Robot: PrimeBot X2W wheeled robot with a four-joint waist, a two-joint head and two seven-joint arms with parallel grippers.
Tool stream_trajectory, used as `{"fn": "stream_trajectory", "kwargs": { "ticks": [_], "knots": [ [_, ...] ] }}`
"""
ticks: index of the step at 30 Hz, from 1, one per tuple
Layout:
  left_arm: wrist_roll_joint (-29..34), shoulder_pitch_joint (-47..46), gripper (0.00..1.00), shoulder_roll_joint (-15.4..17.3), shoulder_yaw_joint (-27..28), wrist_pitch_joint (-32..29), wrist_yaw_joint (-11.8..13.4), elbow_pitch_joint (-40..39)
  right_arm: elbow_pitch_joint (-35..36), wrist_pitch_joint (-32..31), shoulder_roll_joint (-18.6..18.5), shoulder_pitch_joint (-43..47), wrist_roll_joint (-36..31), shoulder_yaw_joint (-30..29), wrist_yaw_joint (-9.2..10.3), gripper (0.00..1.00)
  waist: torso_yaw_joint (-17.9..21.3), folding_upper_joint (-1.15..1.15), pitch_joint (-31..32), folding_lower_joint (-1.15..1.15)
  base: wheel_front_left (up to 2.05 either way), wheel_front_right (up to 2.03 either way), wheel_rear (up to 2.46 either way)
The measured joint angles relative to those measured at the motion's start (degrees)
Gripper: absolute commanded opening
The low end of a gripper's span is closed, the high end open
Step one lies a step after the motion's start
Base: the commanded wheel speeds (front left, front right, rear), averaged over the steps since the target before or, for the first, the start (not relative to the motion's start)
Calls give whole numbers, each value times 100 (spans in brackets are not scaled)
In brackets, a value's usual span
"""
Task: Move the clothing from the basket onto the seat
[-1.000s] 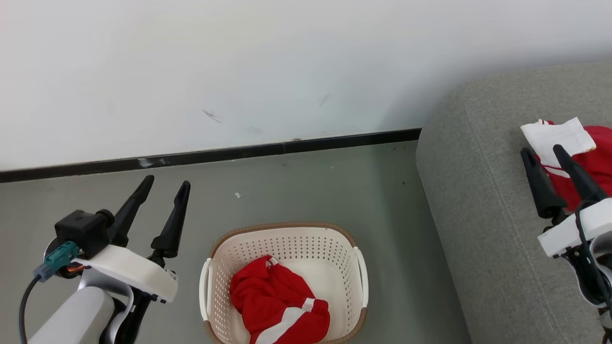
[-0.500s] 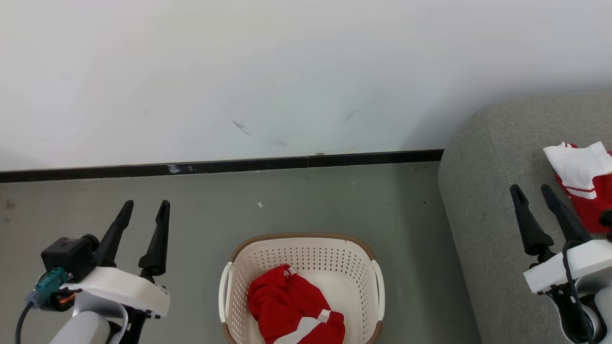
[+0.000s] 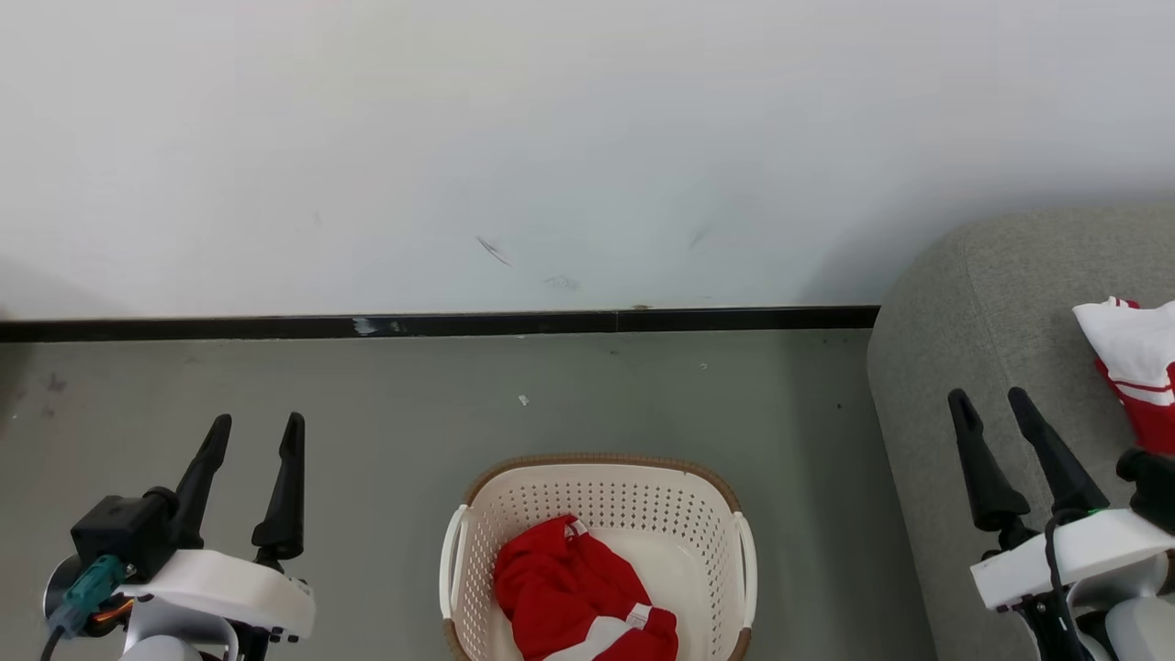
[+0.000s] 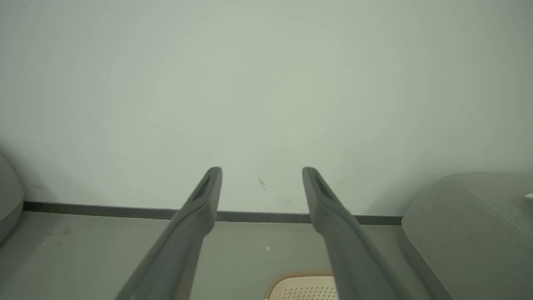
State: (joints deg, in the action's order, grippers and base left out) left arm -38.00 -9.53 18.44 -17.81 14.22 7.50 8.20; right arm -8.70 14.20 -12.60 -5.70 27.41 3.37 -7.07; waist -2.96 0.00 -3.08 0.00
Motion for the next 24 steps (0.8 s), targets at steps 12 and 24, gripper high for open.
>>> {"fn": "stream_trajectory", "kwargs": {
  "ticks": [12,24],
  "knots": [
    [503,330,100,-98,310,0,-9,-38,160,0,226,348,-500,43,0,100,-19,0,71,0,0,0,0],
    [692,471,100,-331,573,0,-119,-99,350,0,374,466,-692,-42,0,100,20,0,104,0,0,0,0]
  ]
}}
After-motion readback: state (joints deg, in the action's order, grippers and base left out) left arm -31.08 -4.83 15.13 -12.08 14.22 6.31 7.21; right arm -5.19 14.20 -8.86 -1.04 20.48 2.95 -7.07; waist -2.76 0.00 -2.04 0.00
